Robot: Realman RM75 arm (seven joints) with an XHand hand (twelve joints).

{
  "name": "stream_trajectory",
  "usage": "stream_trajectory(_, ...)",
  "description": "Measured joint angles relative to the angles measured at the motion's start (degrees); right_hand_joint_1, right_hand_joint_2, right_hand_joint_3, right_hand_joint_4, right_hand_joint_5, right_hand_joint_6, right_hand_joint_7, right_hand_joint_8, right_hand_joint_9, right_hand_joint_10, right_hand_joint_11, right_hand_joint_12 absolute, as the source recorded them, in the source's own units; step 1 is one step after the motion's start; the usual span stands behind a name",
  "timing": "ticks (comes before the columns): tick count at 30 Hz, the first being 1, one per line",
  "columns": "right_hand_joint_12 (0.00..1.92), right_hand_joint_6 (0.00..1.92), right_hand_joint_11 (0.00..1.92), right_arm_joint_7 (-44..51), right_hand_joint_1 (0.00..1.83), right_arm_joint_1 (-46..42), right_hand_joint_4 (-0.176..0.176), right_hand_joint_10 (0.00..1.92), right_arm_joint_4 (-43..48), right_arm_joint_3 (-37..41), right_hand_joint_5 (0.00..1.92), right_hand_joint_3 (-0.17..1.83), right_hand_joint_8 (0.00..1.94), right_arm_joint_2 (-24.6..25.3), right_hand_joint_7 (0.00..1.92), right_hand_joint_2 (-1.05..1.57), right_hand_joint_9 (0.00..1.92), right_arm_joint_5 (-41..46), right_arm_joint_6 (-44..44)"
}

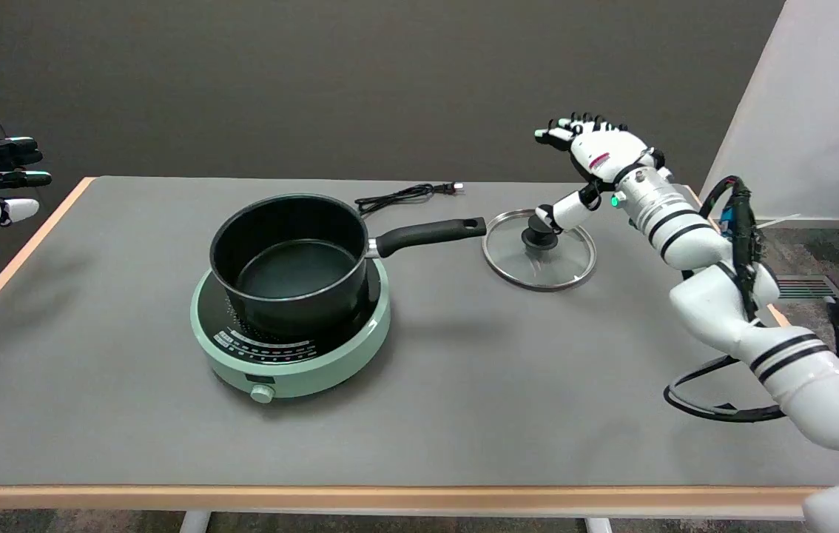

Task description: Pick up the soup pot.

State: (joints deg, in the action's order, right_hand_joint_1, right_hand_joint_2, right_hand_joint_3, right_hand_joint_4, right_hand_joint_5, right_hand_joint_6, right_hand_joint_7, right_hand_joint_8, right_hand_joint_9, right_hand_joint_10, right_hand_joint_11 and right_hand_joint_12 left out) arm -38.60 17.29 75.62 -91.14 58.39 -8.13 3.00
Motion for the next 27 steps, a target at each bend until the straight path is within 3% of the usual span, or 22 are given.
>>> stream_trajectory(13,0.53,0.15,0.17,2.15,0.78,-10.0,0.156,0.19,18.52,5.79,0.26,0.96,0.12,-0.18,0.18,0.35,0.15,-0.01,2.79)
stream_trajectory(27,0.49,0.16,0.17,3.69,0.66,-14.06,0.131,0.18,27.44,9.3,0.28,0.91,0.15,2.23,0.16,0.41,0.15,6.27,-5.62)
